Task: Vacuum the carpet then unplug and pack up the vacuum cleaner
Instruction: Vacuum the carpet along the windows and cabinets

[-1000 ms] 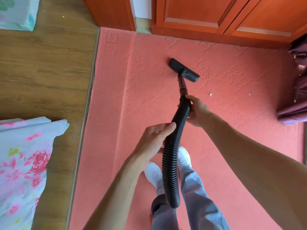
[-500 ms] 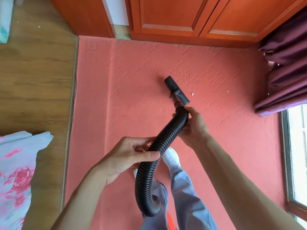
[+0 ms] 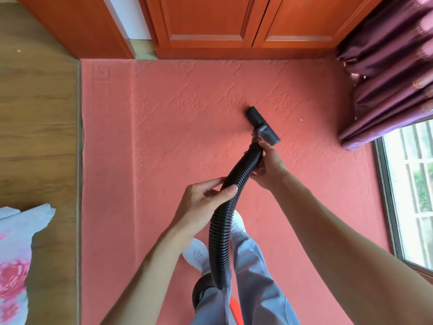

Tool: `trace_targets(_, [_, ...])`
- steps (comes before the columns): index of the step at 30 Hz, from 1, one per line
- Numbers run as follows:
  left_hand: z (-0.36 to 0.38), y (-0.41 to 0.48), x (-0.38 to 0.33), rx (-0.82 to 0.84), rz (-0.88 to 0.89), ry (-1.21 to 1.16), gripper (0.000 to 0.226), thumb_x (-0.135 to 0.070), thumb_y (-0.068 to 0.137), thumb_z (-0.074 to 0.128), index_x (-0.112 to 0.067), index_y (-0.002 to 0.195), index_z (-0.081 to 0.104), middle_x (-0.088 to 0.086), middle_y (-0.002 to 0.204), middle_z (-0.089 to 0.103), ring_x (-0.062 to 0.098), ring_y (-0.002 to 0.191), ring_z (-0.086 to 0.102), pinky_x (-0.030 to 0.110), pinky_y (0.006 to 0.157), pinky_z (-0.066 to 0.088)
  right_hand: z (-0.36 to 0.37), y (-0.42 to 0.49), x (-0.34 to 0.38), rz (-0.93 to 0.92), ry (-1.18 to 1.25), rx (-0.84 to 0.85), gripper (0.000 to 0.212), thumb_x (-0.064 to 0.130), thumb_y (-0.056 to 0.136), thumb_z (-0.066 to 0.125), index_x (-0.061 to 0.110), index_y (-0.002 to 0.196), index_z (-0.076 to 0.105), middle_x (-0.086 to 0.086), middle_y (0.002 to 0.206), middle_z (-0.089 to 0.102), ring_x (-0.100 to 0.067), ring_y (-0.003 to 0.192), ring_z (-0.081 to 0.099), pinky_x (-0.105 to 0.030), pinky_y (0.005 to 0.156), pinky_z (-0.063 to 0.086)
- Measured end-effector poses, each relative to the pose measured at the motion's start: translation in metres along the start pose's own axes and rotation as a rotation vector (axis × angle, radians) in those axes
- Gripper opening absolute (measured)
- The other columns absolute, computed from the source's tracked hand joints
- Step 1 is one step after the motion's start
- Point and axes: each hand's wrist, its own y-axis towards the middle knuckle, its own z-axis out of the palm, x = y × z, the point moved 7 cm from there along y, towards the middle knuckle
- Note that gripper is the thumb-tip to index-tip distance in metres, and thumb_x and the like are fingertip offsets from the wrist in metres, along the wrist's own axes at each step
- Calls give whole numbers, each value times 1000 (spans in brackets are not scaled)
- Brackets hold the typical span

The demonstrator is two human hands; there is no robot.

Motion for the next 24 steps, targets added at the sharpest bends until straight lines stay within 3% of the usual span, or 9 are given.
trace_targets(4, [3,-14,-3,150,49,-7,36,-46,77,78,-37,112,75,-7,78,68,5,75,65,15,68,51,-7,-23,6,10,61,78,52,37,92,58,1,130,56,-11,98,57,-18,69,57,-27,57,50])
trace_targets(7, [3,-22,-3,220,16,-15,39,-43,76,78,-32,114,75,-3,81,69,6,76,65,17,66,52,-11,-32,-7,40,66,119,44,38,92,58,4,120,58,-12,94,55,-17,66,53,-29,62,49])
trace_targets(11, [-2,-13,-6,144,-5,71,28,-41,81,77,-32,108,77,-3,84,72,7,78,68,21,68,53,-2,-22,-9,33,69,123,38,40,92,58,9,113,53,-11,97,48,-16,65,47,-27,64,45])
trace_targets(14, [0,4,-6,54,-36,72,18,-40,84,76,-34,101,79,-1,87,76,7,79,69,25,73,55,1,-4,-4,35,36,86,35,40,92,59,11,110,53,-8,96,54,-20,82,54,-29,79,46])
trace_targets(17, [5,17,-5,-16,-48,116,19,-44,83,76,-36,99,79,-1,93,79,10,85,72,28,82,53,-6,7,7,22,-4,30,34,39,92,59,11,110,53,-6,91,56,-18,79,56,-27,72,47])
trace_targets(20, [15,21,-10,21,-19,127,21,-45,82,77,-38,102,78,-2,88,78,7,80,71,28,80,55,-13,4,21,-28,82,17,34,34,92,59,9,115,56,-9,98,58,-20,79,58,-29,78,50])
trace_targets(23, [29,14,-16,173,15,126,26,-42,80,80,-42,106,77,8,95,77,11,85,73,38,91,57,-24,-14,31,-65,267,45,39,30,92,57,5,122,59,-9,83,63,-15,54,59,-21,52,50])
trace_targets(24, [34,9,-16,237,8,130,30,-41,79,81,-43,108,76,10,98,76,12,87,72,44,94,55,-29,-21,31,-60,322,59,43,28,91,58,3,127,59,-8,82,63,-13,53,60,-20,49,50])
